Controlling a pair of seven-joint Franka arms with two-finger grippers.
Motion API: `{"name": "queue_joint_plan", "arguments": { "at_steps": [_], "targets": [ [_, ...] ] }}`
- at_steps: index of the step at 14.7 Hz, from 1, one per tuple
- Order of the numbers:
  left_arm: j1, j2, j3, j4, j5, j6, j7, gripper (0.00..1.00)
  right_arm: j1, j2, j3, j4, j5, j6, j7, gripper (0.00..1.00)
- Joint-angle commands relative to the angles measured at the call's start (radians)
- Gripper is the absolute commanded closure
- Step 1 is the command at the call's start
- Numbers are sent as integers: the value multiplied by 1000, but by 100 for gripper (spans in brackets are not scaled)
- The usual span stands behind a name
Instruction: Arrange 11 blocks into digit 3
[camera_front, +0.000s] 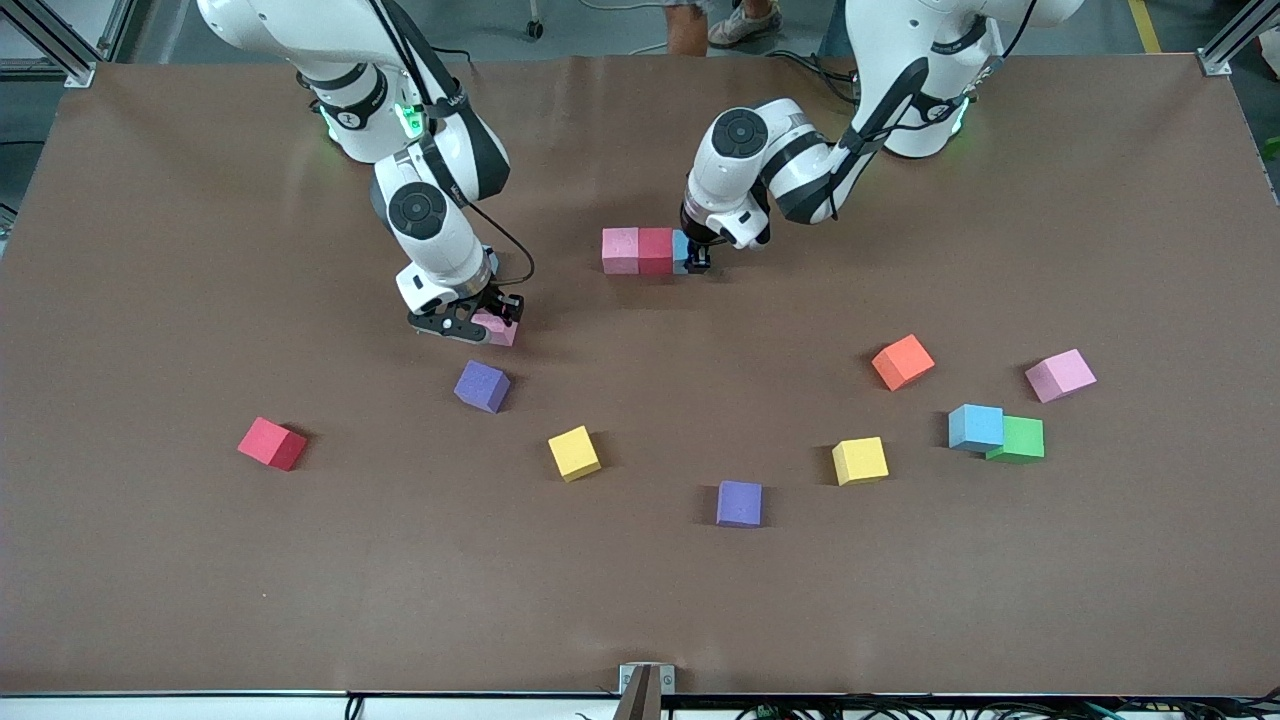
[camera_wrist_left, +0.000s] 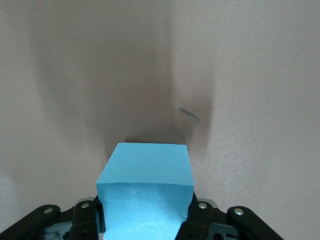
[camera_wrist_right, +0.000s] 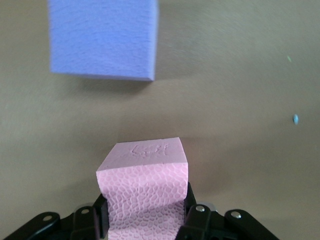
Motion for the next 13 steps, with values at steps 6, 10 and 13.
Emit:
{"name": "queue_joint_plan", "arguments": {
  "at_steps": [6,10,13],
  "targets": [
    [-19,-10,-4,92,30,-167,-12,0,91,-18,20,63,-11,-12,37,100],
    [-93,-98,-9,192,30,-437,-11,0,147,38,20,236,-11,-183,-92,100],
    [-82,-127,-4,305,46,-623,30,0,195,89,20,312,-9,-202,-91,100]
  ]
}}
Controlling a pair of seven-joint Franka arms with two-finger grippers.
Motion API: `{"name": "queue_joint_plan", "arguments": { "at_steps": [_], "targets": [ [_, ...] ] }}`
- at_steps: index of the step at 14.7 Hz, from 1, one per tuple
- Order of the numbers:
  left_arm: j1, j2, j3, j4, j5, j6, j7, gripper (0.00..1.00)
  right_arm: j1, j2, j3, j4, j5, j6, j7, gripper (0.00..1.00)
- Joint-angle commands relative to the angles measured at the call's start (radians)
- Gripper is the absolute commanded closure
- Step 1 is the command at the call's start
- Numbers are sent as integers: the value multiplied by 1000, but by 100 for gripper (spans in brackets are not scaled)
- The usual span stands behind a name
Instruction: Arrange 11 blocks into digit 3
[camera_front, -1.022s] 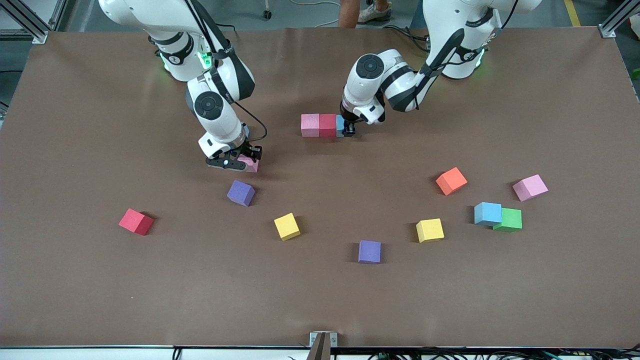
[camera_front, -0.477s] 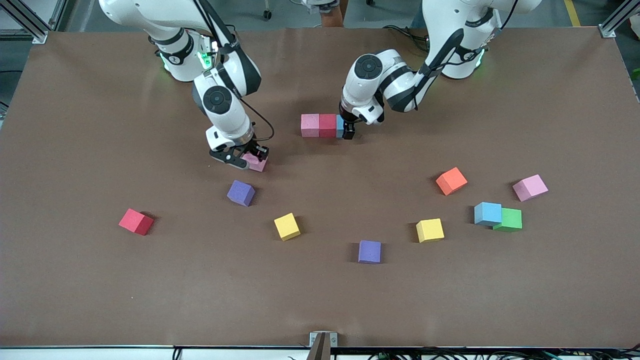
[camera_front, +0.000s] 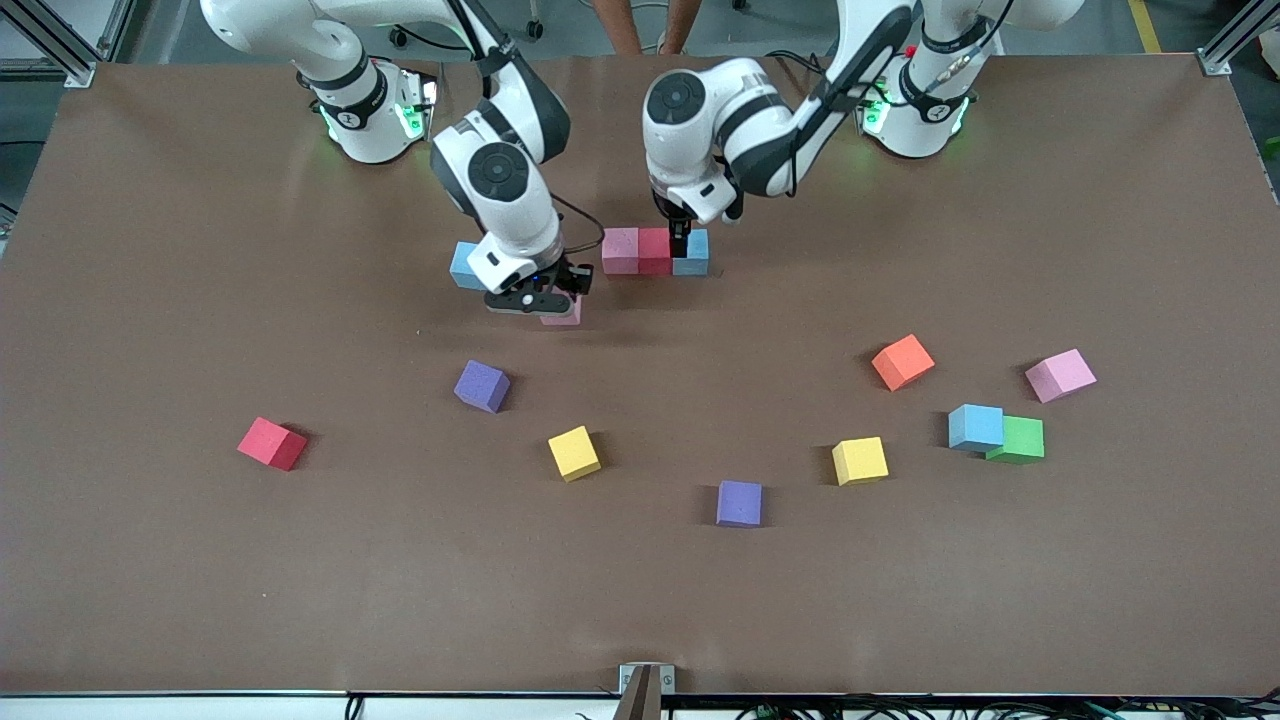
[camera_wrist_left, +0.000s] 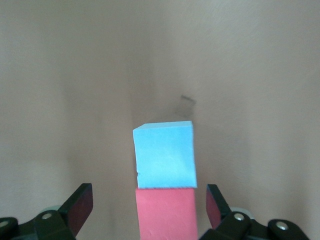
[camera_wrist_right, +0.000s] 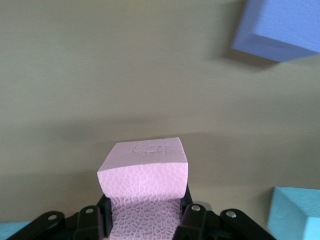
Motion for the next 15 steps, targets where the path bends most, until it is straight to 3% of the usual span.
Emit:
{"name": "queue_joint_plan", "arguments": {
  "at_steps": [1,7,11,15],
  "targets": [
    [14,-32,10,100,58,-159,53,0,46,67,-6,66,0,-4,-13,100],
    [175,-23,10,298,109,-282,311,0,98,124,-6,112,11,-3,36,100],
    [302,-6,10,407,108,-309,657,0,112,152,-6,134,14,24,85,100],
    [387,29,11,488,109,-309,956,0,126,161,-6,128,72,44,99,100]
  ]
}}
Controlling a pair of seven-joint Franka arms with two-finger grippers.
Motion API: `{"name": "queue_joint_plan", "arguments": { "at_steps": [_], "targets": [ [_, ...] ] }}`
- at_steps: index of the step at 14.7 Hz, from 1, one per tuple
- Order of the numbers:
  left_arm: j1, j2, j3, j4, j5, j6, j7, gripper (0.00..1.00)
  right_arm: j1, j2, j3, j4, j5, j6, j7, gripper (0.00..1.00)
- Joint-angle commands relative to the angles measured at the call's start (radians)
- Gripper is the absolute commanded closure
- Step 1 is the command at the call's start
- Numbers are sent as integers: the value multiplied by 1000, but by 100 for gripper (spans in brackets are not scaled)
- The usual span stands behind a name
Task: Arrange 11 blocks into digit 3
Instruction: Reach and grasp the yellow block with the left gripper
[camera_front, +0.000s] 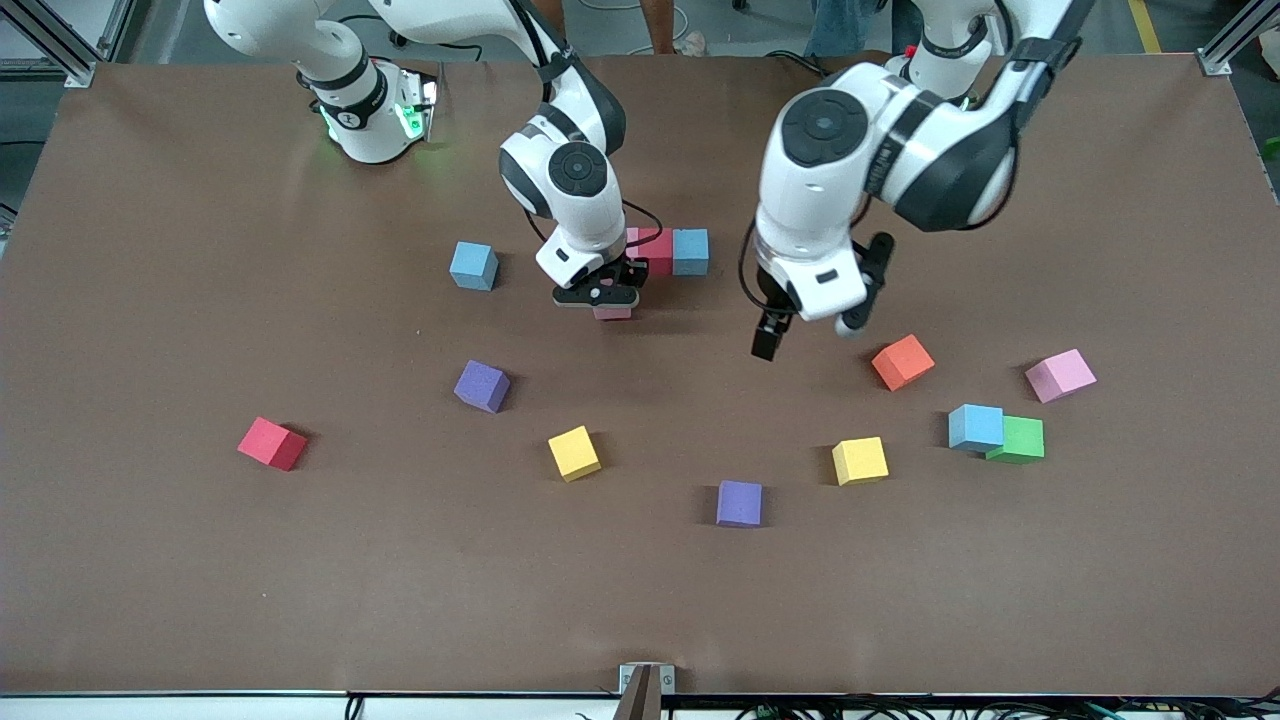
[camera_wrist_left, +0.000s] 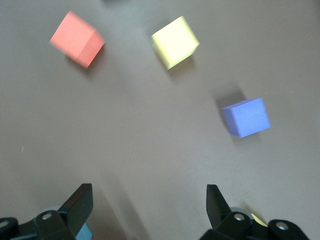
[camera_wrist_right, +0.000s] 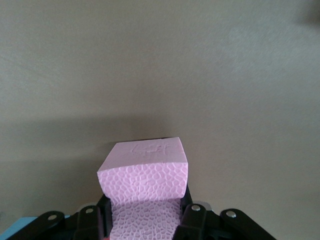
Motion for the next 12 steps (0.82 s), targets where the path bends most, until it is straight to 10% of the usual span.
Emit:
{"name": "queue_joint_plan", "arguments": {
  "at_steps": [1,12],
  "targets": [
    [42,52,-8,71,16,-31,204,0,21,10,-7,2,47,10,20,100],
    [119,254,4,231,117,-31,769,0,48,10,-7,-39,48,30,35,100]
  ]
}}
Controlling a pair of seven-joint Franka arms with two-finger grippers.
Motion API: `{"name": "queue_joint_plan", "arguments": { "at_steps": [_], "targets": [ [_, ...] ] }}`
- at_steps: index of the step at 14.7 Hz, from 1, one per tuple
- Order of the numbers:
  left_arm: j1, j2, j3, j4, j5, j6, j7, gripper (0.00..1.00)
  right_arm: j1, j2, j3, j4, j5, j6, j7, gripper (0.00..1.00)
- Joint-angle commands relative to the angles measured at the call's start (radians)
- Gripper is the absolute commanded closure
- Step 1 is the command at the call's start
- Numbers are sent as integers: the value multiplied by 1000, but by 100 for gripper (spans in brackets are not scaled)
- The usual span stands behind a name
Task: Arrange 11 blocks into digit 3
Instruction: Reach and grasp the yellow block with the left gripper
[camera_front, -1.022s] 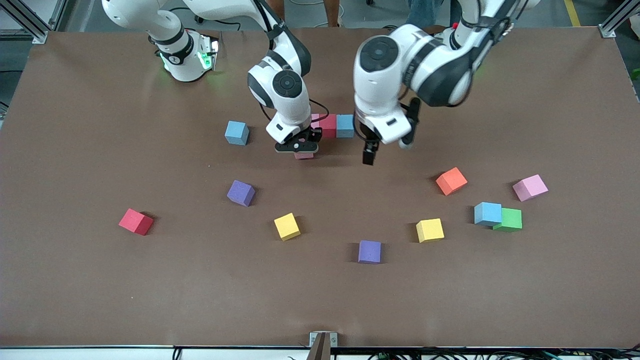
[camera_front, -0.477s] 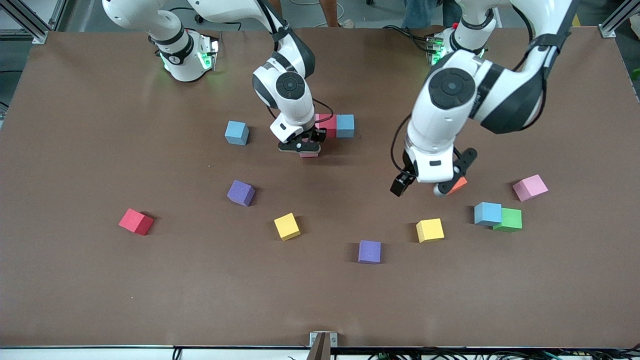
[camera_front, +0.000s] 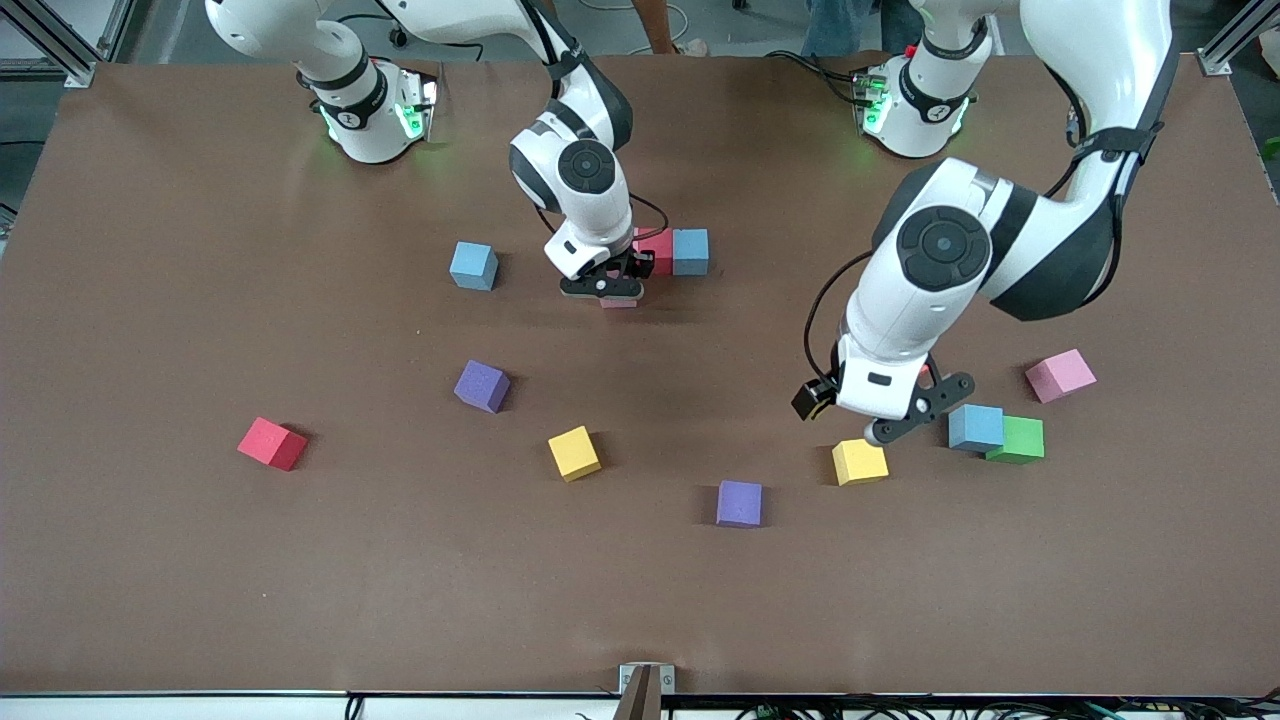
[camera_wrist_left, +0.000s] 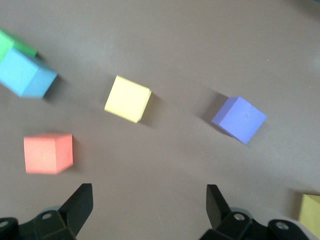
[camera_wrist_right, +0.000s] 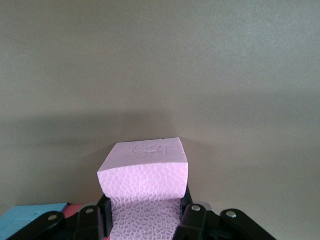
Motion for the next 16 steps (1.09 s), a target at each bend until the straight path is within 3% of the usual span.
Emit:
{"name": "queue_joint_plan", "arguments": {
  "at_steps": [1,5,9,16],
  "targets": [
    [6,102,17,88,66,-25,87,0,13,-3,-7,-18,20,18,9,100],
    [6,213,26,179,68,-24,230,0,14,-3,-7,-18,21,18,9,100],
    [6,263,83,189,57,36,431,0,14,-3,-7,-18,21,18,9,99],
    [27,385,103,273,45,42,553,0,22,3,-7,-18,23,35,9,99]
  ]
}}
